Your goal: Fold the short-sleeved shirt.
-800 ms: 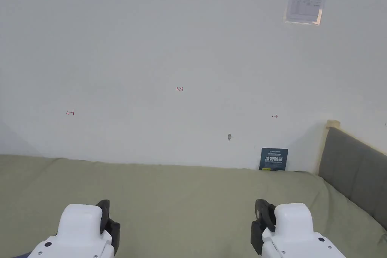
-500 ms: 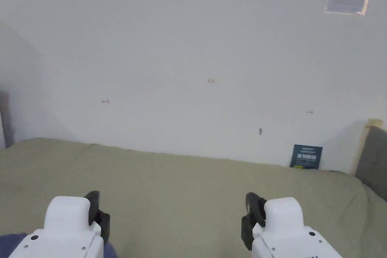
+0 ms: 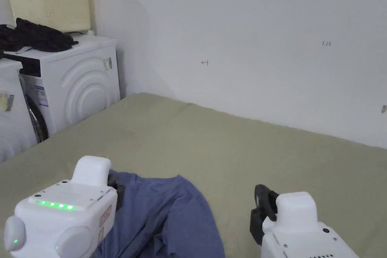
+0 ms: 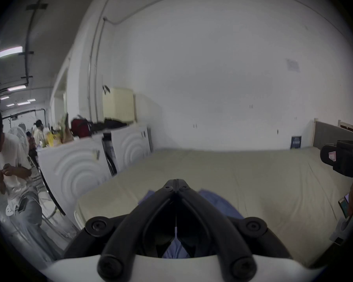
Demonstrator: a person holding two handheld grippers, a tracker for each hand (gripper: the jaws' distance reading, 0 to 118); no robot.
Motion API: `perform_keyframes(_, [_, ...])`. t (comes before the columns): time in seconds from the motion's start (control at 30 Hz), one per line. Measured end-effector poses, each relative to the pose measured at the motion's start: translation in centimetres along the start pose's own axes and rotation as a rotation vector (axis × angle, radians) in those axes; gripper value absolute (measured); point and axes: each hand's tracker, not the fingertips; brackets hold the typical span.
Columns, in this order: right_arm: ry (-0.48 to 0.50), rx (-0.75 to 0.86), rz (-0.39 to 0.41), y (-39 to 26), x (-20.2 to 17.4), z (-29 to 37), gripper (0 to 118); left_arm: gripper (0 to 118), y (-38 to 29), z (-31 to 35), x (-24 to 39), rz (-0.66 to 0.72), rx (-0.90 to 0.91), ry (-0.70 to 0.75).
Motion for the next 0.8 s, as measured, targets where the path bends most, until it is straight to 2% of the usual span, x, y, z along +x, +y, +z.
perform_keyframes(0.13, [-0.013,-0.049,0.018,-2.4,1.1,-2.2,0,0,-1.5,-10.5,-0.2,-0.052,-0.299,-0.045])
perform_keyframes(0.2, [-0.025,-0.087,0.019,-3.6,1.8,-3.2,0,0,-2.8,-14.8,-0.4,0.005,-0.428,-0.124])
perform_keyframes(0.27, [-0.030,-0.129,0.021,-4.8,2.5,-4.4,0,2,-4.0,-18.0,-0.2,0.018,-0.433,-0.129])
perform_keyframes(0.3, [-0.038,-0.150,0.027,-5.2,2.8,-4.9,0,26,-4.2,-19.0,0.1,0.007,-0.432,-0.097])
perform_keyframes(0.33, [-0.049,-0.159,0.032,-5.7,3.2,-5.3,0,88,-4.6,-19.1,0.8,-0.016,-0.462,-0.076])
perform_keyframes(0.37, [-0.054,-0.164,0.034,-6.0,3.4,-5.6,0,118,-5.1,-19.7,1.2,-0.036,-0.487,-0.077])
perform_keyframes(0.4, [-0.059,-0.171,0.031,-6.3,3.6,-5.9,0,115,-5.2,-19.4,2.0,-0.070,-0.359,-0.082])
perform_keyframes(0.43, [-0.065,-0.180,0.024,-6.5,3.9,-6.1,0,116,-6.2,-20.1,2.9,-0.064,-0.466,-0.092])
perform_keyframes(0.5, [-0.073,-0.187,0.013,-6.8,4.1,-6.2,0,116,-7.1,-22.1,2.3,-0.107,-0.514,-0.049])
perform_keyframes(0.7, [-0.088,-0.207,0.009,-7.4,4.3,-5.5,0,115,-9.8,-27.1,2.0,-0.110,-0.559,-0.003])
perform_keyframes(0.73, [-0.092,-0.211,0.008,-7.5,4.4,-5.3,0,103,-10.1,-28.2,1.6,-0.113,-0.576,0.013])
perform_keyframes(0.8, [-0.104,-0.221,0.009,-7.5,4.4,-4.8,0,46,-10.1,-28.3,0.7,-0.081,-0.561,0.018])
